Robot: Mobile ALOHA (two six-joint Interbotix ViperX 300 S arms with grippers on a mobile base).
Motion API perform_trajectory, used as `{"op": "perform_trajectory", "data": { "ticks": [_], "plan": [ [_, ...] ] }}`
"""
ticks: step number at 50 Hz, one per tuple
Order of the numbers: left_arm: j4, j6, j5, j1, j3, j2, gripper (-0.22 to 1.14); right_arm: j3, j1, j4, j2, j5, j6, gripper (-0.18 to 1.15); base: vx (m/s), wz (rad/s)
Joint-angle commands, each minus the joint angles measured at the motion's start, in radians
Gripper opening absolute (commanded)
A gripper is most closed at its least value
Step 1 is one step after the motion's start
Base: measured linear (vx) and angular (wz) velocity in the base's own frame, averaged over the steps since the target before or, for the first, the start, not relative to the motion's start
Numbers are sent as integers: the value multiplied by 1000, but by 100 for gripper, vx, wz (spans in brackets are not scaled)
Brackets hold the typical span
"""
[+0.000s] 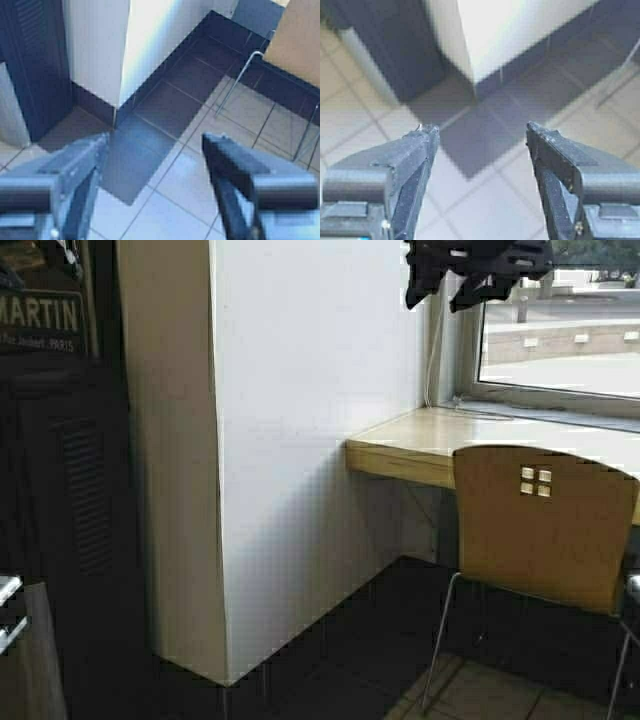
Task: Push the chairs under the table
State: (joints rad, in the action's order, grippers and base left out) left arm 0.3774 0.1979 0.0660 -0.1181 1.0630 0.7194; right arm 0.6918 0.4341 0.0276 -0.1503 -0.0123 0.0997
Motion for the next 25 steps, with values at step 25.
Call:
{"op": "perform_trajectory", "data": {
  "ticks": [25],
  "plan": [
    [18,-25,-29,-2,-29,-43,91,-21,-8,-11,-38,32,0,89,-42,-8]
  ]
}}
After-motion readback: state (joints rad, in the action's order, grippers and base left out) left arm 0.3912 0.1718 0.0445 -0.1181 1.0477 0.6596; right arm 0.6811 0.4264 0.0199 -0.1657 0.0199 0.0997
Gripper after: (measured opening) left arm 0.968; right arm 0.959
